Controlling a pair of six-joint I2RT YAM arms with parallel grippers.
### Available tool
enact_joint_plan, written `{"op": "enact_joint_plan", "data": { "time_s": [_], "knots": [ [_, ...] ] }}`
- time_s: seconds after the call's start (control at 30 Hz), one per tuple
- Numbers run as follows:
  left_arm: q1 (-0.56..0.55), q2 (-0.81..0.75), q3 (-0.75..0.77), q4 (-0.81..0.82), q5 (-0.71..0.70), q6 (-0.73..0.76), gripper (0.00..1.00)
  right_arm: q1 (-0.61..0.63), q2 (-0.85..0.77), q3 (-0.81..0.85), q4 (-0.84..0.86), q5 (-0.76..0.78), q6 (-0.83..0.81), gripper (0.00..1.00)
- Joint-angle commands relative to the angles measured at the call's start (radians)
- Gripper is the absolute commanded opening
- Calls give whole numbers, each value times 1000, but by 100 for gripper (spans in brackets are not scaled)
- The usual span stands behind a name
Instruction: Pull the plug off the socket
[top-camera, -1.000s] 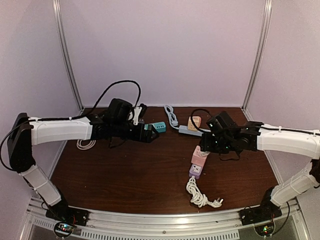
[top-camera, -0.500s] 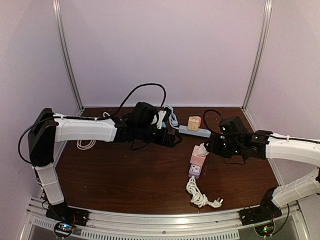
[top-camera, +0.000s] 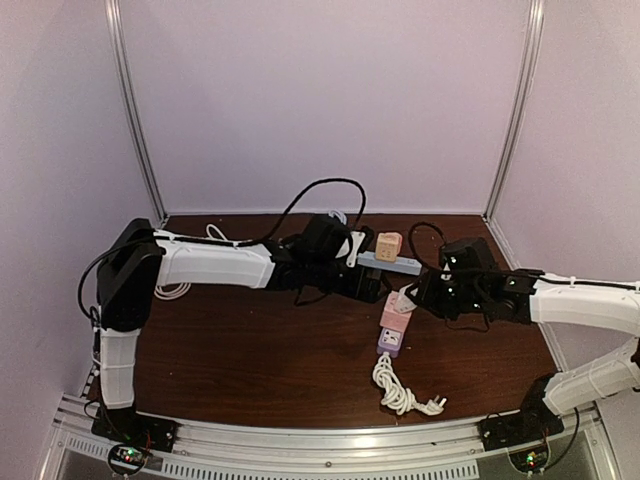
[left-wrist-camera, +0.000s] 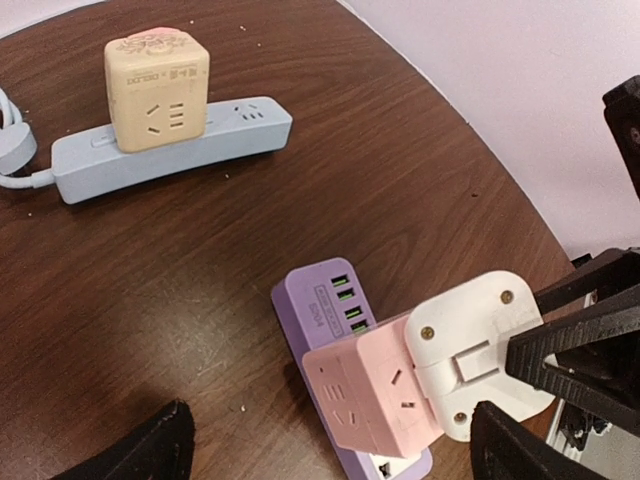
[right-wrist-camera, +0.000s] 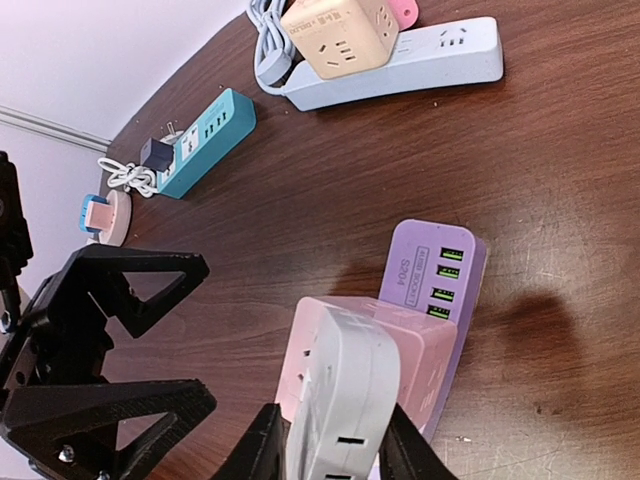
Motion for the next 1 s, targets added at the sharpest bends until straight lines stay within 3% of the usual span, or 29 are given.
{"op": "enact_joint_plan", "data": {
  "time_s": [0.0, 0.5, 0.97],
  "knots": [
    [-19, 53, 85, -13, -23, 10, 98, -32, -13, -42, 70, -65, 26, 31],
    [-24, 119, 132, -96, -118, 20, 98, -46, -10, -107, 176, -131, 76, 14],
    [-25, 141, 110, -110, -85, 12, 98, -58, -25, -123, 231, -159, 115, 9]
  ]
}}
